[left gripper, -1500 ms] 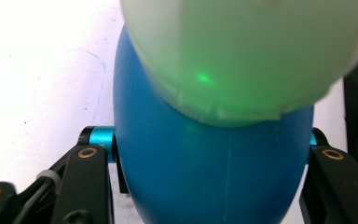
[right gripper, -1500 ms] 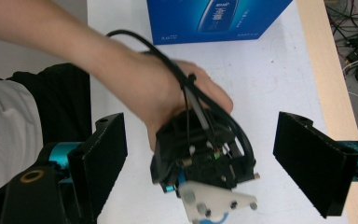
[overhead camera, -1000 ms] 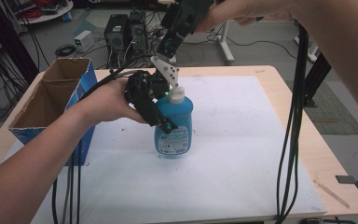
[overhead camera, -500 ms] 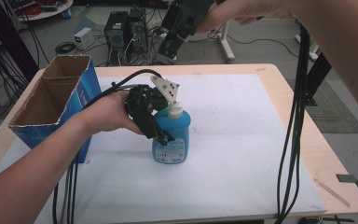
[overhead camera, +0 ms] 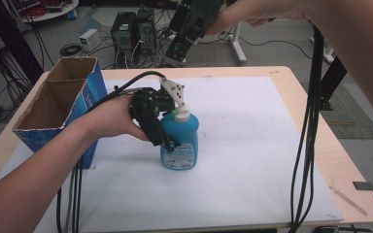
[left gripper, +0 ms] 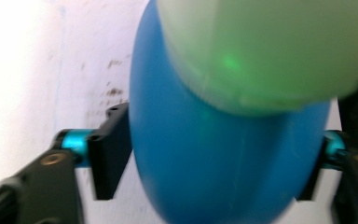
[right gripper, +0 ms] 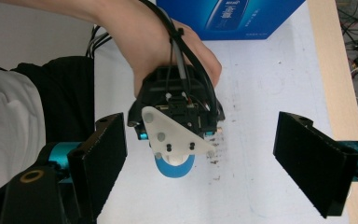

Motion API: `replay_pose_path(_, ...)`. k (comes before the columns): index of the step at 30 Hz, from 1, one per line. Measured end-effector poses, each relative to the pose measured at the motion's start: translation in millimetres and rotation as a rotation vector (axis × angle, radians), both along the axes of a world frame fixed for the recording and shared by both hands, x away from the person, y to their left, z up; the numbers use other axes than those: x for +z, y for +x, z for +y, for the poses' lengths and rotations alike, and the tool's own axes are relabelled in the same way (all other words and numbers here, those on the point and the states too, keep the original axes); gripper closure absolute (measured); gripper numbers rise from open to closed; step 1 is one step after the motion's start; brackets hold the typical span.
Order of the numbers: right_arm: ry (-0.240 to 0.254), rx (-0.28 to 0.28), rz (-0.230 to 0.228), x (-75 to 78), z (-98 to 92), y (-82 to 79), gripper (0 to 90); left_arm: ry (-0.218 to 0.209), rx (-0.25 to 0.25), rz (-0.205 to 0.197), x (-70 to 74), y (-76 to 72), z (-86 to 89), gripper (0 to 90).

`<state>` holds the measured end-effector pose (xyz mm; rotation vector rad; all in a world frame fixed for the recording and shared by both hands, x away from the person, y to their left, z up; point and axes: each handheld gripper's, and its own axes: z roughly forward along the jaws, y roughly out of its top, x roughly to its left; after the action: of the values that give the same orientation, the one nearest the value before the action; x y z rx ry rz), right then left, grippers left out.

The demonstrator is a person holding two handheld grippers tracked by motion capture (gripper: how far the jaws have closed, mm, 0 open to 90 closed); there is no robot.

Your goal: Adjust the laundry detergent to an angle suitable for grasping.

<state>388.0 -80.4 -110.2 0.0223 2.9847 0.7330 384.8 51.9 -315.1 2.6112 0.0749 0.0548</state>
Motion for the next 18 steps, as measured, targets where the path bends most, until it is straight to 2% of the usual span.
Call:
replay_pose_path(2,0.001,0.0,-0.002,0.4,-0.9,0.1,16.8,0.009,0.034,-0.006,7.2,-3.0,8.2,23.1)
replay_pose_path(5,0.007,0.003,-0.003,1.2,-1.9,-0.5,16.8,0.024,0.093,-0.012,20.9,-4.0,24.8,22.2)
replay_pose_path(7,0.006,0.003,-0.002,1.5,-1.9,-0.9,16.8,0.054,0.161,-0.025,30.0,-2.4,35.2,17.9)
replay_pose_path(8,0.006,0.003,-0.003,1.4,-1.8,-1.1,16.8,0.075,0.166,-0.037,36.2,0.1,41.6,17.8)
replay_pose_path(10,0.004,0.006,-0.005,1.0,-1.4,-1.5,16.8,0.06,0.242,-0.044,46.1,4.7,52.9,17.8)
replay_pose_path(12,0.002,0.003,-0.006,0.3,-0.9,-1.6,16.8,0.063,0.318,-0.069,57.0,11.9,63.4,17.8)
replay_pose_path(16,-0.005,0.001,-0.005,-1.8,-0.2,-0.9,16.8,0.06,0.486,-0.084,75.0,26.4,77.2,17.7)
replay_pose_path(18,-0.013,0.001,-0.003,-3.4,0.2,0.1,16.8,0.104,0.549,-0.059,80.7,35.2,79.8,15.7)
